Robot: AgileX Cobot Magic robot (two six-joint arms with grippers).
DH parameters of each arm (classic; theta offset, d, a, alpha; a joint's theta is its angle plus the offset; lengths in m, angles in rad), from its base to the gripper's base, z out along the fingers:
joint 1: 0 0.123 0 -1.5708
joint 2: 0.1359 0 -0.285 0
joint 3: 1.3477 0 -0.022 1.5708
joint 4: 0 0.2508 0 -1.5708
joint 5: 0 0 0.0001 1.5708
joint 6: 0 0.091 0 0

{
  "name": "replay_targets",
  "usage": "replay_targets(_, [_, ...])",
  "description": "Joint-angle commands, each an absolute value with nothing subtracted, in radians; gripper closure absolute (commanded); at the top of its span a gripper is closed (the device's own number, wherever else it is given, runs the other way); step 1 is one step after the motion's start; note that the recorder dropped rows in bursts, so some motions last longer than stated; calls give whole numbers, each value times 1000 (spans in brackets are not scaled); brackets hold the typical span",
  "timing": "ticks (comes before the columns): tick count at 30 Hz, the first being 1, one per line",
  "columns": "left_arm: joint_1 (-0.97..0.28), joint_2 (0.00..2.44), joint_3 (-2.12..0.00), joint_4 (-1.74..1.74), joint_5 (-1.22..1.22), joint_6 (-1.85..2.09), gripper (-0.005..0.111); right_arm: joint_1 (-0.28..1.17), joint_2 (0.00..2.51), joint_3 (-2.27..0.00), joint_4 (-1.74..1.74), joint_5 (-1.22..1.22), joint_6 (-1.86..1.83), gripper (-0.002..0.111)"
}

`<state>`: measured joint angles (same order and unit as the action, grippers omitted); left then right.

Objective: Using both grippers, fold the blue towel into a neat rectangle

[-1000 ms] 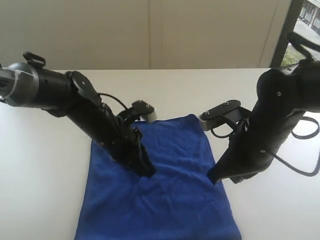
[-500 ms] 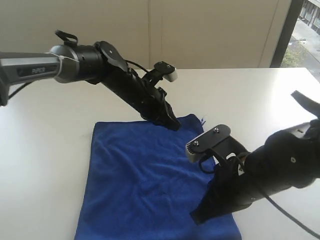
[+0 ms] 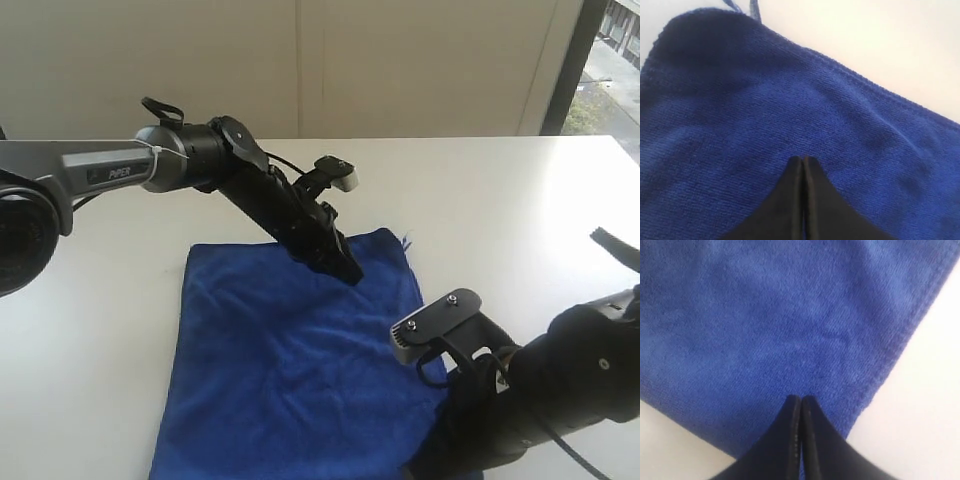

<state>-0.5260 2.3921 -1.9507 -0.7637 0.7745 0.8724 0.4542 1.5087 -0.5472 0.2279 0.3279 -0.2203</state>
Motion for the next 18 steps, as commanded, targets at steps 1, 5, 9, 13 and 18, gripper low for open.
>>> replay_targets(1, [-524, 2402, -1956, -780, 777, 865, 107, 458, 1508, -520, 251, 333, -225, 108])
replay_targets(5, [-524, 2402, -1956, -778, 762, 865, 107, 458, 1508, -496, 253, 339, -225, 108])
replay_targets(9, [-524, 2402, -1956, -776, 749, 865, 107, 458, 1508, -487, 253, 343, -225, 108])
replay_targets(13, [-524, 2402, -1956, -773, 725, 863, 107, 458, 1508, -486, 262, 361, -225, 108])
replay_targets(18, [-524, 2403, -1956, -759, 718, 863, 107, 458, 1508, -486, 266, 381, -225, 108])
